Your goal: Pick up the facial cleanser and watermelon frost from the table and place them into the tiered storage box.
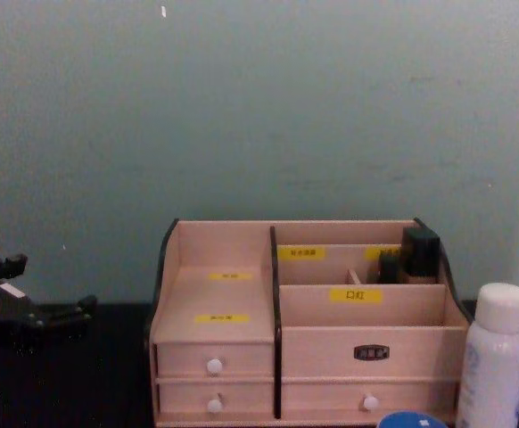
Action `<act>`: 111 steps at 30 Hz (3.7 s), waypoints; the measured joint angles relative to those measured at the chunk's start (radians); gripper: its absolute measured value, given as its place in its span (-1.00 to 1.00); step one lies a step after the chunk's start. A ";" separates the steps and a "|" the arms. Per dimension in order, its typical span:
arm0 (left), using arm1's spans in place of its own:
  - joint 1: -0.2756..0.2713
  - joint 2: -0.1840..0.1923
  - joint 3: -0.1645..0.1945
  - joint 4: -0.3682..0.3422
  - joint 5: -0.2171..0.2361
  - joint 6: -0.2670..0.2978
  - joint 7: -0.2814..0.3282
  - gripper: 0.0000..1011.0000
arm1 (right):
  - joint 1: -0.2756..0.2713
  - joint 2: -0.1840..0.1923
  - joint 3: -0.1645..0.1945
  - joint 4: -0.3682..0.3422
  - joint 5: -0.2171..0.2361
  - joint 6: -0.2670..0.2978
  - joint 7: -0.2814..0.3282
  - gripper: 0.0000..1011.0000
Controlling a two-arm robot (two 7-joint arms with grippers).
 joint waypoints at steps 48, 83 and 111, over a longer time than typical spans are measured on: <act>0.000 0.000 0.000 0.000 0.000 0.000 0.000 0.98 | 0.000 0.000 0.000 0.000 0.000 0.000 0.000 0.98; 0.000 0.000 0.000 0.000 0.000 0.000 0.000 0.98 | -0.273 0.118 0.151 -0.267 0.122 0.083 0.158 0.98; 0.000 0.000 0.000 0.000 0.000 0.000 0.000 0.98 | -0.252 0.011 0.140 -0.250 0.168 0.171 0.301 0.98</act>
